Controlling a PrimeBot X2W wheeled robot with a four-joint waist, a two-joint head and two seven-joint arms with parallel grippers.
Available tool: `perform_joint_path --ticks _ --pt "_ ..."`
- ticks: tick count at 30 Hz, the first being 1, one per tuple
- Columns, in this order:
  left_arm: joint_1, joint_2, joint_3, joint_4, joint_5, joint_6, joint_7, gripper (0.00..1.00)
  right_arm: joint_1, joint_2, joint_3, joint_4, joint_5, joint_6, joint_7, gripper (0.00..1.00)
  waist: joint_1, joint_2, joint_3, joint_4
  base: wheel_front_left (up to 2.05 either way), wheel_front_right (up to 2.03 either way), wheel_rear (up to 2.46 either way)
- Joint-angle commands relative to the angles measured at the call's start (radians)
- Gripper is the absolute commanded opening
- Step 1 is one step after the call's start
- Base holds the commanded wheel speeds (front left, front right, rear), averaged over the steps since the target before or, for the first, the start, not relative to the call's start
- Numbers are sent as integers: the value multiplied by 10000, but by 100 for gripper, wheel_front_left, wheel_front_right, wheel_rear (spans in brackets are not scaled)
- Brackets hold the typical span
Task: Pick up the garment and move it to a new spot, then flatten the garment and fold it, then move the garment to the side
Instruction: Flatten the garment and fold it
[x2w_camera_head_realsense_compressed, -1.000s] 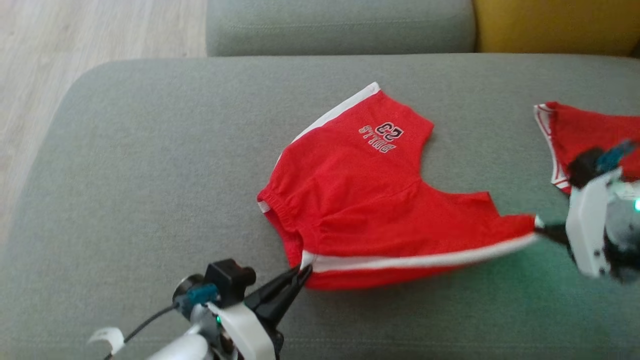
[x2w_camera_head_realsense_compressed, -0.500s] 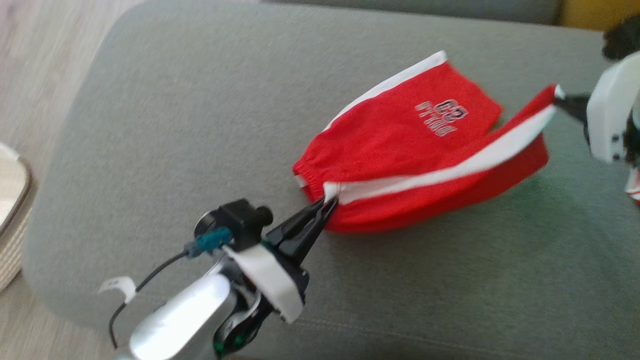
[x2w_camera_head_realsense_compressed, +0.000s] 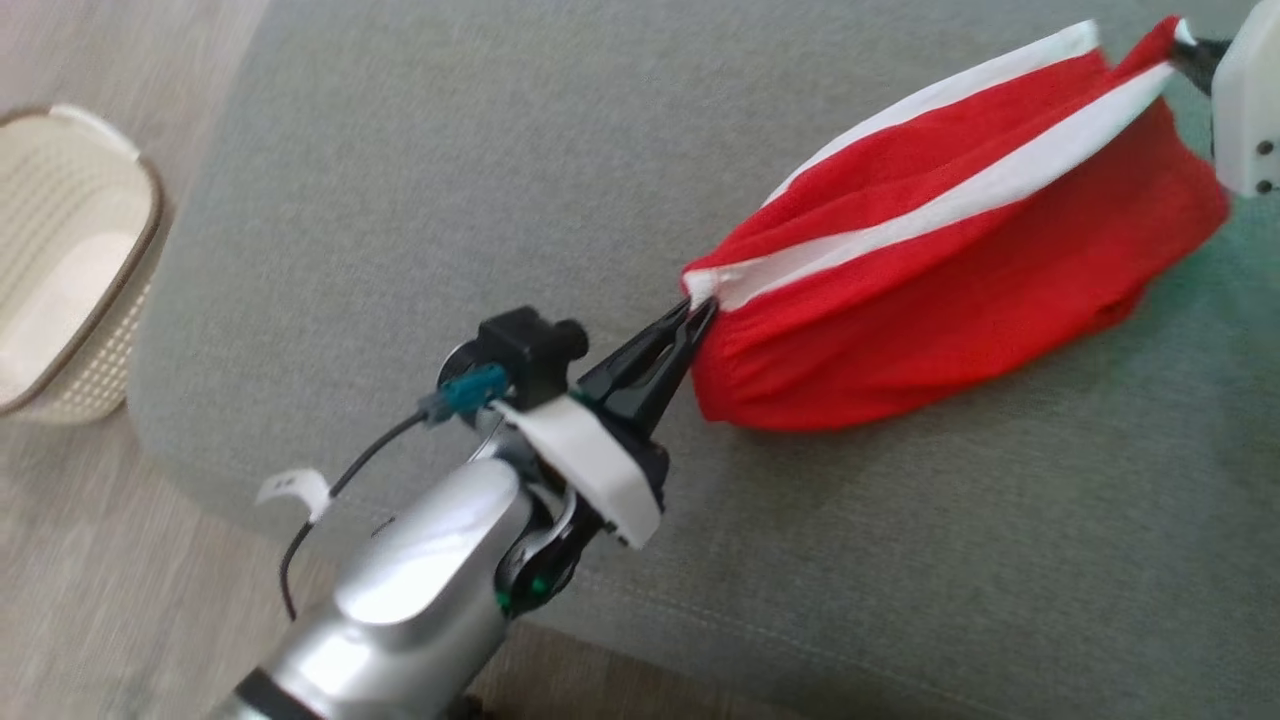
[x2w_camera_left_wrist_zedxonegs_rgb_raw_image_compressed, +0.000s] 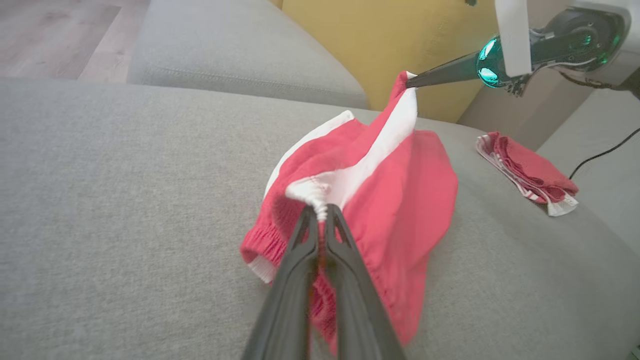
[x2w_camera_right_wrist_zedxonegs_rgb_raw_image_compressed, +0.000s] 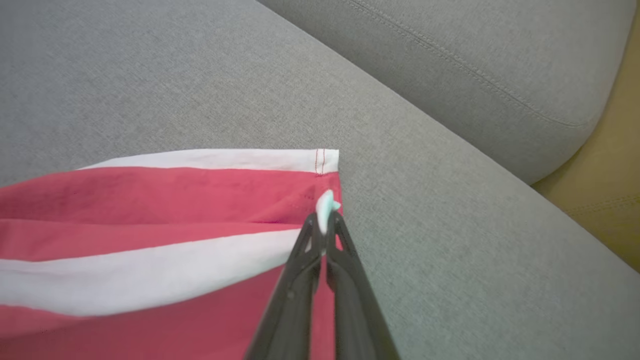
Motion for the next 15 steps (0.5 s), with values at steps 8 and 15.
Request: perform_joint_path --ticks 8,15 --pt "-1025 -496 662 518 144 -229 -203 0 -849 223 313 927 -337 65 -767 0 -2 0 811 617 0 0 0" --pt "-1133 -780 949 765 380 -307 -208 0 -1148 408 628 1753 -341 65 -1139 0 -2 0 1054 752 0 0 0"
